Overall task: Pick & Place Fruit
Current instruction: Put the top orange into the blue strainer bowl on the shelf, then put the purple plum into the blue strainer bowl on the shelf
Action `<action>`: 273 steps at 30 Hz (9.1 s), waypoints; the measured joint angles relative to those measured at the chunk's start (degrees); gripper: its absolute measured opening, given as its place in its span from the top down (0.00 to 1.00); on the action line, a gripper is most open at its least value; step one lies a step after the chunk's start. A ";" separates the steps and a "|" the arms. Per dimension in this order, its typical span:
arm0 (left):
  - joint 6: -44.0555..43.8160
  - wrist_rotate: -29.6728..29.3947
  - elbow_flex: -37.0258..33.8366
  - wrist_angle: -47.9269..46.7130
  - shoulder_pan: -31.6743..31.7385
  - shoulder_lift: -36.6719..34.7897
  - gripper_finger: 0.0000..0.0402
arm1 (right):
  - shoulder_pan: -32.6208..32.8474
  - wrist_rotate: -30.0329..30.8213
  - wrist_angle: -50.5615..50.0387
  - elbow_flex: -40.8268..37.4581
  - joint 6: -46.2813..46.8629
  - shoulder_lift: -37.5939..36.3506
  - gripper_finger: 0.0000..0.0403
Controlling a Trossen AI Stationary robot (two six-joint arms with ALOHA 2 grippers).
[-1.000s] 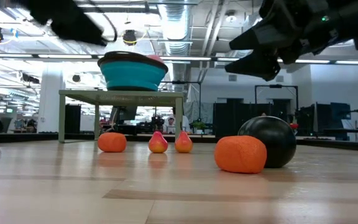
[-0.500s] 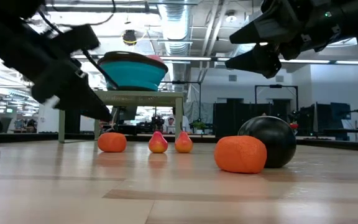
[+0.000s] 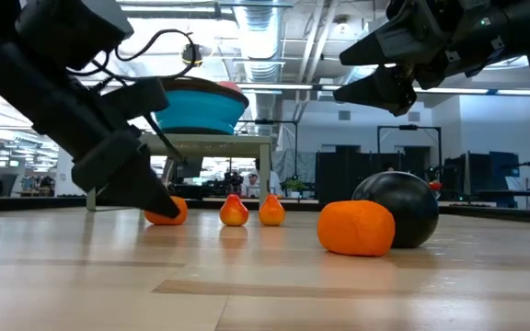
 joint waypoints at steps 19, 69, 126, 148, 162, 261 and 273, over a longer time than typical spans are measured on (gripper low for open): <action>-0.42 2.20 -0.02 4.10 0.00 1.64 0.52 | -0.02 0.00 -0.14 -0.02 0.02 0.00 0.19; 10.34 5.67 0.07 -5.82 48.91 -47.41 0.52 | -2.19 -0.02 -0.36 0.00 2.14 0.02 0.19; 20.54 0.86 0.02 -4.63 5.62 -44.54 0.34 | -2.16 -0.07 -0.38 0.00 2.14 0.02 0.19; -0.71 -0.76 0.04 27.85 -16.19 4.14 0.35 | -3.60 -10.02 -10.08 0.00 -0.36 0.02 0.19; -3.70 -4.75 0.11 32.66 -14.29 7.15 0.35 | -0.32 -25.65 -7.44 1.87 -16.56 9.79 0.19; 106.14 -9.65 28.22 47.41 -6.64 3.65 0.16 | -15.02 -46.82 53.34 17.11 19.93 21.99 0.34; 105.65 -9.84 28.20 47.33 -4.44 3.65 0.31 | -15.01 -46.71 53.43 17.11 19.99 21.99 0.34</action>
